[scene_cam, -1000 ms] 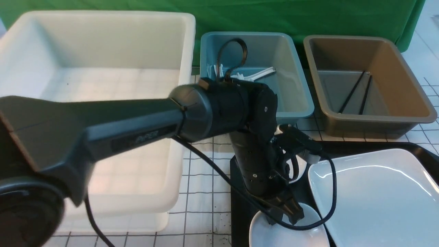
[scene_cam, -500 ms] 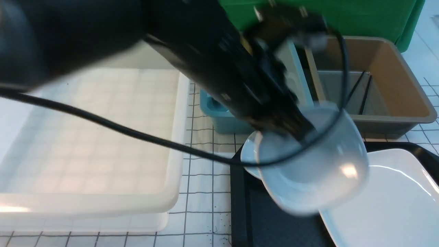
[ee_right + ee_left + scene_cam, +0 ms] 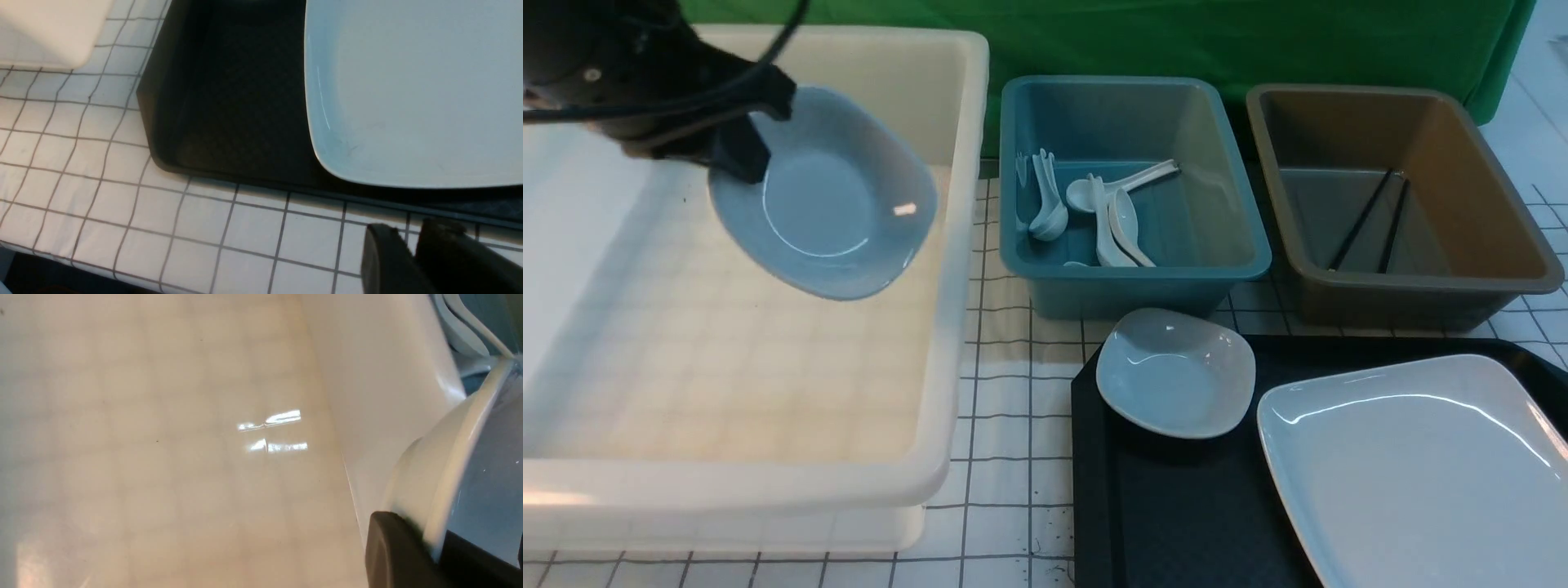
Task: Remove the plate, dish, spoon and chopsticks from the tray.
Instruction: Use the left arm to put the small plate into the large storage box on the left
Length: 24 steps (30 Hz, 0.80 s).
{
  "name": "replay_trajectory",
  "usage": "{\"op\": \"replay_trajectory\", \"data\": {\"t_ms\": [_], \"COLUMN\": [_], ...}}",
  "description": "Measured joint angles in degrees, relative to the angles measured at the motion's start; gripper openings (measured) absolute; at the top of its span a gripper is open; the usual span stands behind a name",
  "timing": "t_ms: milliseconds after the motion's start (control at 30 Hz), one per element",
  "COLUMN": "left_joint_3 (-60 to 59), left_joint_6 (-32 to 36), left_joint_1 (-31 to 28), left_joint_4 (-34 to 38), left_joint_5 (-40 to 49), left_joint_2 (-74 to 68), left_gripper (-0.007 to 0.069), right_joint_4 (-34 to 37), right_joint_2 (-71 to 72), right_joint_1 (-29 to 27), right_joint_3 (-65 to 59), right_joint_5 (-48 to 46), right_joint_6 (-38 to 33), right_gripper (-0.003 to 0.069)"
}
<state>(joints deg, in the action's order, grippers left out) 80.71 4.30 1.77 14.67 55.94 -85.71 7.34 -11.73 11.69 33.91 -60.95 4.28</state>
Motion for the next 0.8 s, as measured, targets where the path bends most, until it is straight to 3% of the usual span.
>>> {"op": "replay_trajectory", "data": {"t_ms": [100, 267, 567, 800], "left_joint_3": [-8.77, -19.81, -22.82, -22.82], "left_joint_6": [1.72, 2.04, 3.97, 8.05], "left_joint_1": [-4.34, -5.79, -5.79, -5.83], "left_joint_4": [7.06, 9.0, 12.06, 20.3], "left_joint_5": [-9.96, -22.11, -23.17, -23.35], "left_joint_2": [0.0, -0.71, -9.35, -15.55], "left_gripper": [0.0008, 0.0008, 0.0008, 0.0011], "right_joint_4": [0.0, 0.0, 0.0, 0.0], "right_joint_2": [0.0, 0.0, 0.0, 0.0], "right_joint_1": [0.0, 0.0, 0.0, 0.0], "right_joint_3": [0.0, 0.0, 0.0, 0.0], "right_joint_5": [0.68, 2.6, 8.16, 8.64], "right_joint_6": [0.0, 0.0, -0.02, -0.02], "right_gripper": [0.0178, 0.0178, 0.0178, 0.0178]}}
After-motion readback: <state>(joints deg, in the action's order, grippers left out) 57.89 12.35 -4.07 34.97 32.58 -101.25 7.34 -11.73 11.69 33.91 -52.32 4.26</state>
